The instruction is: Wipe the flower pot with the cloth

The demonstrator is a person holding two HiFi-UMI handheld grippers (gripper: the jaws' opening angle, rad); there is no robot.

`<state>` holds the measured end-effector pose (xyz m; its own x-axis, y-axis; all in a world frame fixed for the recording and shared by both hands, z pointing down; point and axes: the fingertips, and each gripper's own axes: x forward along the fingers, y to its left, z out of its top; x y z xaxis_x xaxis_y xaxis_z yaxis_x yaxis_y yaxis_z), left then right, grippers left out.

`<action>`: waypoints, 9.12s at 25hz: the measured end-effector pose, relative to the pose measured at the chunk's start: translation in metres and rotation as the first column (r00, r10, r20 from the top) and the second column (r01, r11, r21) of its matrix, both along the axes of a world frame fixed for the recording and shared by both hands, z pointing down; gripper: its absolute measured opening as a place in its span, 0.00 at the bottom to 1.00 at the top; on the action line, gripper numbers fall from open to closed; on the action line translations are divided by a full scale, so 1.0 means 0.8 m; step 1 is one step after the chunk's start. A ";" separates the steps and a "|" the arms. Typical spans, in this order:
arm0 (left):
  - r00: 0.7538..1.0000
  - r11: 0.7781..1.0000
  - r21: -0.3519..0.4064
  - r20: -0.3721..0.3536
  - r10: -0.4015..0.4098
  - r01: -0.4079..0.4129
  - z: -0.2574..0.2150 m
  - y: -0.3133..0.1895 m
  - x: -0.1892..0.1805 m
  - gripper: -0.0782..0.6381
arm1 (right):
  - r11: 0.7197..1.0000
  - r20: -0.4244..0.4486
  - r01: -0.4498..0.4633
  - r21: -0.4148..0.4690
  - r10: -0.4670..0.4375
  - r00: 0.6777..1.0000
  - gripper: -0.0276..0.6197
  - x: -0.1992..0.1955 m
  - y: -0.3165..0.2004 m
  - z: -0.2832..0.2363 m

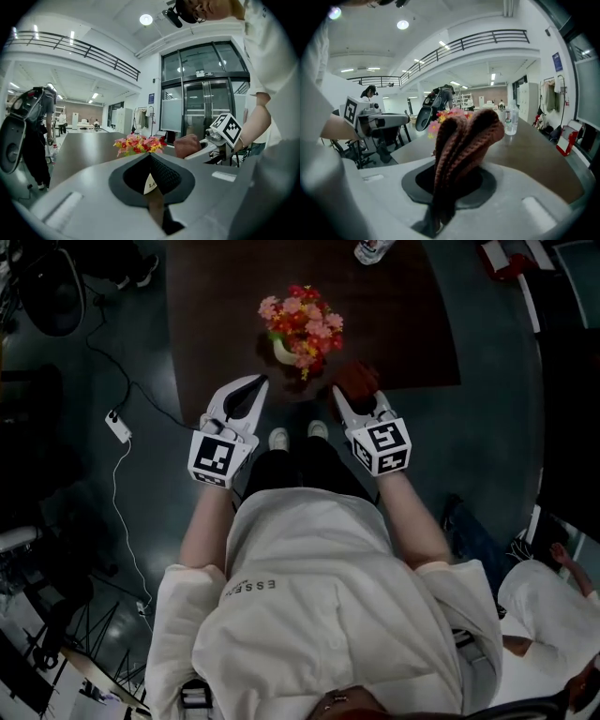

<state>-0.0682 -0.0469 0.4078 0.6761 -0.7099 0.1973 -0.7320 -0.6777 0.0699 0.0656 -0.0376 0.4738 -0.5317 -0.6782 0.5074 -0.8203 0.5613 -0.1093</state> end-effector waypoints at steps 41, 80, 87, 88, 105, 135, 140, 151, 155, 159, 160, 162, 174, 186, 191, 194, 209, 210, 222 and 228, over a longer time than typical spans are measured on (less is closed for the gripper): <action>0.997 0.964 -0.260 0.040 0.060 -0.048 0.125 -0.089 0.060 0.13 | 0.941 0.065 0.046 -0.335 -0.026 0.998 0.12 0.045 -0.100 0.124; 0.998 0.960 -0.279 0.052 -0.027 0.041 0.135 -0.091 0.053 0.13 | 0.842 -0.011 0.492 -0.221 -0.507 0.862 0.12 0.017 -0.189 0.098; 0.985 0.923 -0.346 0.086 -0.150 0.170 0.144 -0.095 0.054 0.13 | 0.689 0.102 0.686 -0.233 -0.684 0.722 0.12 -0.041 -0.248 0.105; 0.980 0.915 -0.350 0.082 -0.182 0.199 0.141 -0.096 0.053 0.13 | 0.644 0.122 0.729 -0.234 -0.724 0.679 0.12 -0.055 -0.252 0.104; 0.885 0.817 -0.376 0.018 -0.465 0.437 0.132 -0.100 0.046 0.13 | 0.027 0.437 0.949 -0.315 -0.883 0.170 0.11 -0.154 -0.191 0.098; 0.903 0.901 -0.087 -0.027 -0.428 0.425 0.032 -0.139 0.007 0.13 | 0.946 0.008 0.318 0.058 -0.319 0.948 0.11 0.046 -0.237 -0.042; 0.953 0.958 -0.004 -0.096 -0.287 0.288 -0.030 -0.128 -0.013 0.13 | 0.991 0.013 0.052 0.121 -0.054 0.998 0.11 0.029 -0.176 -0.088; 0.994 0.998 -0.023 -0.090 -0.063 0.061 -0.033 -0.065 -0.069 0.13 | 0.975 0.019 -0.200 0.097 0.200 0.980 0.11 -0.043 -0.034 -0.089; 0.995 0.996 -0.081 -0.087 -0.055 0.048 -0.007 -0.045 -0.086 0.13 | 0.988 0.012 -0.150 0.040 0.150 0.989 0.11 -0.101 -0.006 -0.058; 0.997 0.994 -0.099 -0.048 -0.054 0.049 0.021 -0.036 -0.106 0.13 | 0.996 0.017 -0.090 -0.013 0.091 0.996 0.11 -0.155 -0.005 -0.017; 0.997 0.992 -0.109 -0.047 -0.060 0.054 0.028 -0.034 -0.114 0.13 | 0.996 0.017 -0.082 -0.025 0.083 0.996 0.12 -0.165 -0.009 -0.006; 0.996 0.988 -0.135 -0.040 -0.085 0.079 0.041 -0.036 -0.132 0.13 | 0.997 0.013 -0.074 -0.039 0.074 0.997 0.12 -0.185 -0.022 0.019; 0.981 0.966 -0.176 0.005 -0.192 0.190 0.090 -0.057 -0.206 0.13 | 0.945 0.054 -0.289 -0.154 0.300 0.952 0.12 -0.243 -0.140 0.111; 0.988 0.972 -0.184 -0.015 -0.154 0.148 0.097 -0.062 -0.194 0.13 | 0.858 0.121 -0.435 -0.272 0.479 0.870 0.12 -0.200 -0.133 0.127; 0.992 0.977 -0.178 -0.016 -0.122 0.118 0.093 -0.066 -0.179 0.13 | 0.839 0.131 -0.443 -0.316 0.501 0.855 0.12 -0.180 -0.104 0.129; 0.995 0.979 -0.184 -0.031 -0.090 0.083 0.093 -0.066 -0.162 0.13 | 0.830 0.123 -0.445 -0.336 0.507 0.853 0.12 -0.163 -0.088 0.130; 0.981 0.974 -0.127 -0.069 0.181 -0.188 0.090 -0.046 -0.055 0.24 | 0.797 -0.022 -0.483 -0.363 0.511 0.860 0.12 0.000 -0.014 0.129; 0.979 0.973 -0.116 -0.047 0.196 -0.200 0.096 -0.048 -0.047 0.35 | 0.792 -0.039 -0.492 -0.361 0.514 0.857 0.12 0.019 -0.012 0.128; 0.915 0.931 -0.153 0.189 0.357 -0.332 0.160 -0.097 0.081 0.90 | 0.856 -0.094 -0.403 -0.324 0.394 0.914 0.12 0.140 -0.106 0.103; 0.955 0.971 -0.143 0.202 0.218 -0.192 0.167 -0.108 0.135 0.93 | 0.892 -0.078 -0.226 -0.392 0.213 0.974 0.12 0.132 -0.101 0.111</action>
<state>0.0400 -0.1336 0.5411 0.7367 -0.5226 0.4291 -0.5848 -0.8110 0.0163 0.1712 -0.1181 0.5624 -0.3718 -0.5157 0.7719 -0.9243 0.2825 -0.2564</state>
